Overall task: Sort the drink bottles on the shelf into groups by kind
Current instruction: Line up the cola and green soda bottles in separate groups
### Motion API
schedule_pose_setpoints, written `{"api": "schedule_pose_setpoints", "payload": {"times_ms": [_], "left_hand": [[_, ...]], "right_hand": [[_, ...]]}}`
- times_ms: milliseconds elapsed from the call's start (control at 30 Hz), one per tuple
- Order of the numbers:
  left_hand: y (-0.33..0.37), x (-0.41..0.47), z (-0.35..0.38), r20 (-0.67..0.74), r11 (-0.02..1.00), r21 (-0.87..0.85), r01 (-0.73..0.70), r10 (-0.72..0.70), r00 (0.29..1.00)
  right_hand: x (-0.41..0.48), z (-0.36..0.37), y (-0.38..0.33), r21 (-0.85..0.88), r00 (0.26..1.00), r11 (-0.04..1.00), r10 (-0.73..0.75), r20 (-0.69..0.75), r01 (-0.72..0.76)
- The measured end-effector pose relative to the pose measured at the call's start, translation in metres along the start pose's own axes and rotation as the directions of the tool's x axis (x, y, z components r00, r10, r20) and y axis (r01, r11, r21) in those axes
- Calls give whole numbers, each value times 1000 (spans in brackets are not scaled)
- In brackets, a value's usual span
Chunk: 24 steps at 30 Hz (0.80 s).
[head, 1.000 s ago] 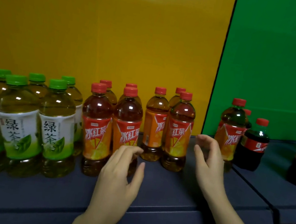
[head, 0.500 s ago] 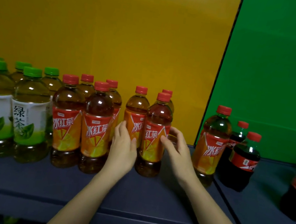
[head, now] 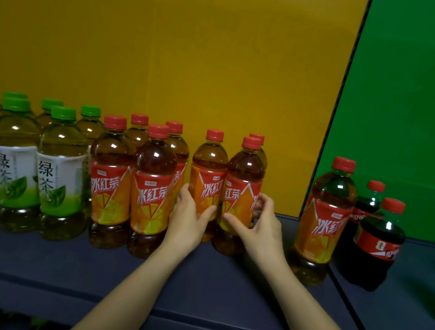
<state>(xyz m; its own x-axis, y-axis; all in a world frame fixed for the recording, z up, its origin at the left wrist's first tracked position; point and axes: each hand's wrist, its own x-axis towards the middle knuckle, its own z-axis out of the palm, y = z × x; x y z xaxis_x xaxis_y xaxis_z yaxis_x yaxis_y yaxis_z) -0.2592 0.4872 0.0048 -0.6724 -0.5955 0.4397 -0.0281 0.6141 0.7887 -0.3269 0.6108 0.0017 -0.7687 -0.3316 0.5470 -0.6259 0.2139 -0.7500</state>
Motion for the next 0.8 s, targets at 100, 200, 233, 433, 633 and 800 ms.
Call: {"api": "schedule_pose_setpoints", "payload": {"times_ms": [100, 200, 233, 433, 633, 800], "left_hand": [[-2, -1, 2, 3, 1000, 14, -28, 27, 1000], [-6, 0, 3, 28, 999, -11, -31, 31, 999], [-7, 0, 3, 37, 999, -21, -30, 31, 999], [-6, 1, 2, -7, 1000, -16, -18, 18, 1000], [-7, -3, 3, -21, 996, 68, -57, 58, 998], [-6, -2, 2, 0, 998, 45, -46, 46, 999]], "right_hand": [[2, 0, 3, 40, 1000, 999, 9, 25, -10], [3, -1, 7, 122, 997, 992, 36, 62, -43], [3, -2, 8, 150, 996, 987, 45, 77, -57], [3, 3, 9, 65, 997, 995, 70, 40, -73], [5, 6, 16, -48, 999, 998, 43, -14, -44], [4, 6, 16, -8, 1000, 1000, 28, -9, -28]]}}
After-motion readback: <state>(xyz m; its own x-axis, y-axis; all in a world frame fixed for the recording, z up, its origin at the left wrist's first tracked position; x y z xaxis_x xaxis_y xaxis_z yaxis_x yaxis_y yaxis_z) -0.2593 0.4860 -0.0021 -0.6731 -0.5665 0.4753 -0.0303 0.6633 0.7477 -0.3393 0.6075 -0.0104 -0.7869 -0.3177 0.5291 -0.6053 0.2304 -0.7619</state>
